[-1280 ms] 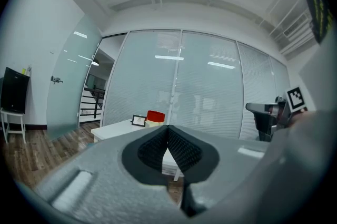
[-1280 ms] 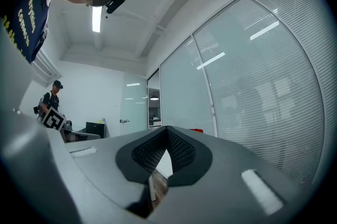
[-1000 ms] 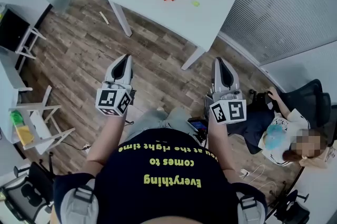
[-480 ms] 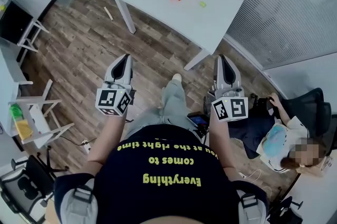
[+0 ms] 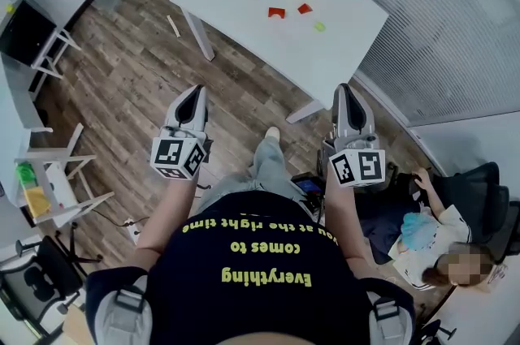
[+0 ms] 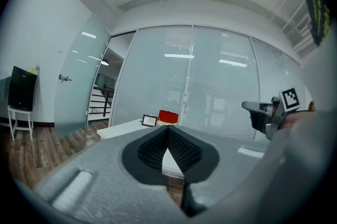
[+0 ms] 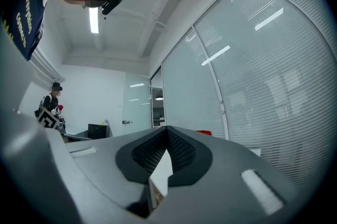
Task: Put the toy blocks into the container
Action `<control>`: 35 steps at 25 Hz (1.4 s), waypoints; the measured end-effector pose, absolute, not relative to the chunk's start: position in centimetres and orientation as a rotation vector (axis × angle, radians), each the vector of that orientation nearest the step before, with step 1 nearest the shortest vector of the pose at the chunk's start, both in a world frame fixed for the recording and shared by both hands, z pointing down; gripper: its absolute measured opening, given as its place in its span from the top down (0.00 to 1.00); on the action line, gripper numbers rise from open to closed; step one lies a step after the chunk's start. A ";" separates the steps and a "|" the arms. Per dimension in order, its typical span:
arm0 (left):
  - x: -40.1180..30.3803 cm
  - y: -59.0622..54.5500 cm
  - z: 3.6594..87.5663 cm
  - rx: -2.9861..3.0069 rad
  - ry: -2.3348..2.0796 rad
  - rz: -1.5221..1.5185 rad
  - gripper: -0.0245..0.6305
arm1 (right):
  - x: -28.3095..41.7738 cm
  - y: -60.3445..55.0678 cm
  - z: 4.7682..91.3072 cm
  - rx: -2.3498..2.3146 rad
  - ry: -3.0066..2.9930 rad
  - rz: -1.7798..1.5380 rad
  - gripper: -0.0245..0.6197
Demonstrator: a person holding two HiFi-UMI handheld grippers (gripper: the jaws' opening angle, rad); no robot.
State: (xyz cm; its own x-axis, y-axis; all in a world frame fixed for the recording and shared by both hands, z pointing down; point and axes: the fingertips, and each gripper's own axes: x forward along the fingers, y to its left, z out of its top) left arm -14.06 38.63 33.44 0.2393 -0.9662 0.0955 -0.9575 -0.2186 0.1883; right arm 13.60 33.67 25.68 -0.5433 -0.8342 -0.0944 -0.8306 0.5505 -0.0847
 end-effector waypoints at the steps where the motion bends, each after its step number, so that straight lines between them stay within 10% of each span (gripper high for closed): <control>1: -14.0 37.9 33.3 2.300 -1.820 -0.063 0.96 | 13.5 32.8 25.6 -1.426 2.660 -0.044 0.95; 35: -11.2 16.3 32.6 2.218 -1.936 -0.059 0.96 | 16.6 9.6 26.0 -1.306 2.727 -0.071 0.95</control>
State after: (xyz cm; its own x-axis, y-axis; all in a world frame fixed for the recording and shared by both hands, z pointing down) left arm -11.21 16.25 32.62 0.1431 -0.9848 0.0987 -0.9770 -0.1246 0.1731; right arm 16.57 9.61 26.04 -0.6215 -0.7787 -0.0856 -0.7732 0.6273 -0.0930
